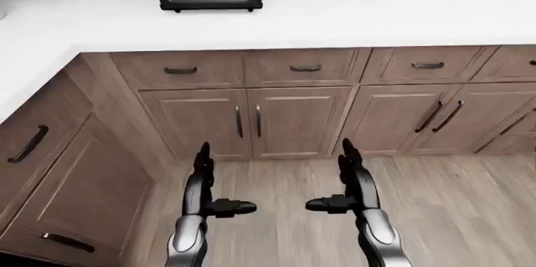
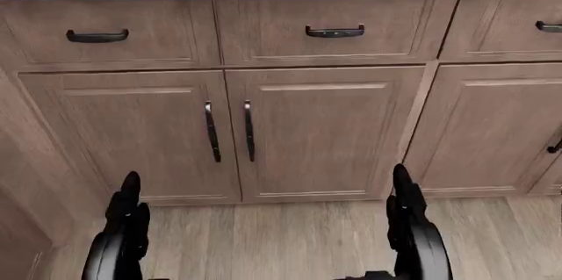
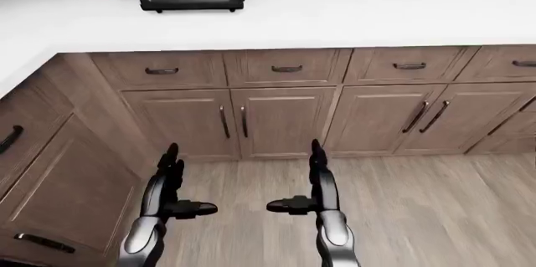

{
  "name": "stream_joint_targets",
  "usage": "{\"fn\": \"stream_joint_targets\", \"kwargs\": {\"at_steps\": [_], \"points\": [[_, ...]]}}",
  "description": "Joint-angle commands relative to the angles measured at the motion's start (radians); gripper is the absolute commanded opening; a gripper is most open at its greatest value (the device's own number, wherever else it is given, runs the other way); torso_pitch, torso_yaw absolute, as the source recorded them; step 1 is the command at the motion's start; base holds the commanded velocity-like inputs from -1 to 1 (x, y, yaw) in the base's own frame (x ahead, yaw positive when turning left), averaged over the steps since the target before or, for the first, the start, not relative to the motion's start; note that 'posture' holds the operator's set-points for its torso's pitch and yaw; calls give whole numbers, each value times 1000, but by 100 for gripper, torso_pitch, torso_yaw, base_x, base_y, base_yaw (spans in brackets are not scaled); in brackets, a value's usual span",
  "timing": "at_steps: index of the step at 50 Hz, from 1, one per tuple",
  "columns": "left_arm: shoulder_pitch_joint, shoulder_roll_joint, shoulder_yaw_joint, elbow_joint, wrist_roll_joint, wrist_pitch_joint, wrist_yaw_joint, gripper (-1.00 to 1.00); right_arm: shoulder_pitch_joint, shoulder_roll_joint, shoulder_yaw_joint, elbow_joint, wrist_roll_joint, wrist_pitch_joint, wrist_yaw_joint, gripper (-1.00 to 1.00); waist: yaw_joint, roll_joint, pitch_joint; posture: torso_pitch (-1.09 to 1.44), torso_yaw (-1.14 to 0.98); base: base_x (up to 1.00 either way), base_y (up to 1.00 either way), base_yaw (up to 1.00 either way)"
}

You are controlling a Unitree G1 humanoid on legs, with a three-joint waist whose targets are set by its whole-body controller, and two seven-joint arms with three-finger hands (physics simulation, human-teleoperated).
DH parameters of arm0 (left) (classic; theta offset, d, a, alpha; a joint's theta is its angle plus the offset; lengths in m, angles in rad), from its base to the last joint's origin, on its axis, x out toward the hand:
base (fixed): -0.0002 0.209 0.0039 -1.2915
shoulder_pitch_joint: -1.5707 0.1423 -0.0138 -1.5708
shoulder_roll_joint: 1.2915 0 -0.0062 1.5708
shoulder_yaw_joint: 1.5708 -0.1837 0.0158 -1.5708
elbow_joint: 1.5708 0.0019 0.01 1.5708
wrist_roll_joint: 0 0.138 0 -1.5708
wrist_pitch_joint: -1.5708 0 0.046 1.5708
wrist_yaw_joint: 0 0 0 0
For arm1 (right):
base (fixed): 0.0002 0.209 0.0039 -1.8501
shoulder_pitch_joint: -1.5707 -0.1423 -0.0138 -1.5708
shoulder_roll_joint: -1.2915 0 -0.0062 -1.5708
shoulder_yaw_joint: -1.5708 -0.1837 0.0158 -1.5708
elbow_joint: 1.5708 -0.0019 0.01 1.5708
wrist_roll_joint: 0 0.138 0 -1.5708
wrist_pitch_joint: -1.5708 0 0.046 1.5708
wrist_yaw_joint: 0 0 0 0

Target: Open the toaster oven door.

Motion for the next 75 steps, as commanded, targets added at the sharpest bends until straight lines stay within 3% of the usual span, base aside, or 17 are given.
{"fn": "stream_joint_targets", "kwargs": {"at_steps": [1, 3, 5, 7, 8, 17, 27, 39, 47, 48, 51, 53, 57, 64, 66, 68, 75], "points": [[-25, 3, -4, -107, 1, -47, -2, 100, -37, -10, -10, -68, 9, -72, 7, 100, -2, -8, -1, 0, 0, 0, 0, 0], [-25, 3, -5, -109, 2, -46, -3, 100, -37, -10, -10, -67, 9, -73, 8, 100, 7, 0, -62, 0, 0, 0, 0, 0], [-16, 4, -7, -129, 11, -42, -1, 100, -39, -13, -8, -35, -8, -111, 7, 100, 6, -7, -17, 0, 0, 0, 0, 0], [-15, 4, -5, -132, 16, -44, 1, 100, -38, -11, -9, -37, -9, -115, 6, 100, 6, -8, -69, 0, 0, 0, 0, 0], [-15, 4, -4, -133, 17, -43, 1, 100, -35, -10, -9, -42, -8, -114, 6, 100, 6, -8, -75, 0, 0, 0, 0, 0], [-24, 13, 12, -174, 22, -12, -1, 100, -51, -13, -15, -87, 1, -88, 10, 100, 7, -3, -83, 0, 0, 0, 0, 0], [-83, 36, 50, -490, 21, 259, -13, 100, -125, -31, -32, -321, 9, 150, -1, 100, 8, -3, -94, 0, 0, 0, 0, 0], [-236, 69, 64, -722, 34, 542, -17, 100, -216, -43, -46, -474, 47, 311, 5, 100, 7, 0, -84, 0, 0, 0, 0, 0], [-272, 75, 64, -746, 34, 584, -20, 100, -238, -47, -48, -529, 81, 360, 5, 100, 9, -1, -75, 0, 0, 2, 0, 0], [-270, 75, 50, -754, 43, 587, -22, 100, -237, -47, -46, -546, 87, 372, 6, 100, 7, 4, -91, 0, 0, 9, 0, 0], [-277, 71, 40, -761, 52, 594, -24, 100, -235, -45, -43, -540, 93, 358, 11, 100, 8, 6, -67, 0, 0, 17, 0, 0], [-275, 68, 36, -760, 56, 591, -27, 100, -235, -45, -41, -543, 93, 360, 11, 100, 7, -1, -29, 0, 0, 34, 0, 0], [-273, 59, 32, -736, 59, 568, -30, 100, -234, -43, -40, -512, 96, 326, 18, 100, 6, -35, -25, 0, 0, 35, 0, 0], [-271, 58, 42, -723, 54, 553, -29, 100, -237, -42, -37, -535, 102, 341, 12, 100, 3, 5, -38, 0, 0, 35, 0, 0], [-269, 58, 42, -722, 52, 550, -28, 100, -238, -42, -37, -532, 104, 338, 12, 100, -2, 31, -33, 0, 0, 35, 0, 0], [-267, 56, 38, -715, 52, 542, -27, 100, -238, -41, -36, -526, 105, 330, 13, 100, -4, 84, -46, 0, 0, 34, 0, 0], [-265, 57, 39, -710, 47, 536, -27, 100, -232, -41, -38, -507, 111, 312, 15, 100, 16, 44, -41, 0, 0, 41, 0, 0]]}}
